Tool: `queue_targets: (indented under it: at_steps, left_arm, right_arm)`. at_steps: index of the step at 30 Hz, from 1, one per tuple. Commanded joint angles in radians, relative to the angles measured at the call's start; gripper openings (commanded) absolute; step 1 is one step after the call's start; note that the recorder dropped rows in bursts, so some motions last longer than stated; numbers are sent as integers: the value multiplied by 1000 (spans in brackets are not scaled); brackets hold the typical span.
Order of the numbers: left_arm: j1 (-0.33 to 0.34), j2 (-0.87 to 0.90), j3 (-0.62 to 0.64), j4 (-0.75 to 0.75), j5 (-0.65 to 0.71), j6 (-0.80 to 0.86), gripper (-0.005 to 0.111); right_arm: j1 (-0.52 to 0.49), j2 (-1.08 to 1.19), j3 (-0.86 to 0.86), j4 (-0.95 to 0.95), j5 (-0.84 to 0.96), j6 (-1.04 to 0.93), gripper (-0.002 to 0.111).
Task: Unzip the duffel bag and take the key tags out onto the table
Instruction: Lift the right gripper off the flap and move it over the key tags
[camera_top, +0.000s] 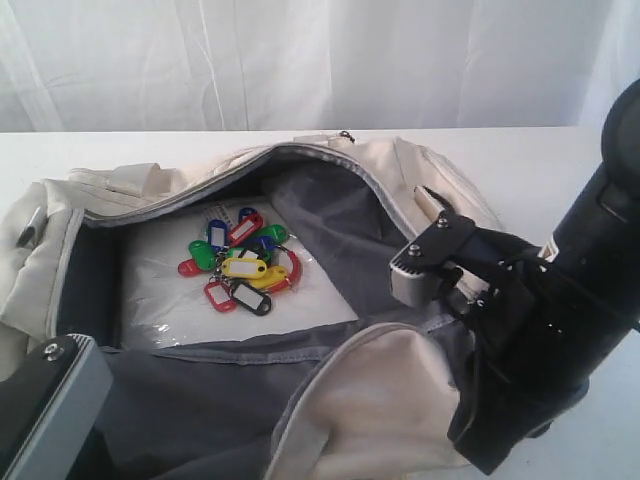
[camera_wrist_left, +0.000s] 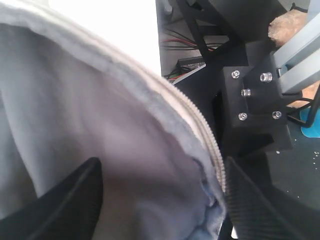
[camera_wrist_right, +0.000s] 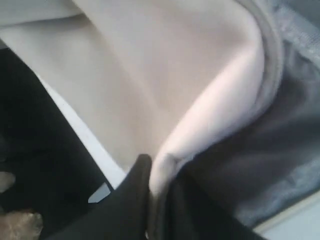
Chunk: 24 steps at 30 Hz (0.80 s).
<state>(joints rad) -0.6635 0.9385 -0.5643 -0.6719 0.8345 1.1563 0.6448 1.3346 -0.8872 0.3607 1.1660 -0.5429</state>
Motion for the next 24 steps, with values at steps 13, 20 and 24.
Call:
queue_targets:
  at_steps: [13,20,24]
  left_arm:
    - [-8,-8,5,-22,21,-2,70]
    - [-8,-8,5,-22,21,-2,70]
    - [-8,-8,5,-22,21,-2,70]
  right_arm:
    - [2,-28,-393,189,55,26,67]
    - [2,-29,-493,193,8,23,66]
    - [2,8,-431,207,55,32,65]
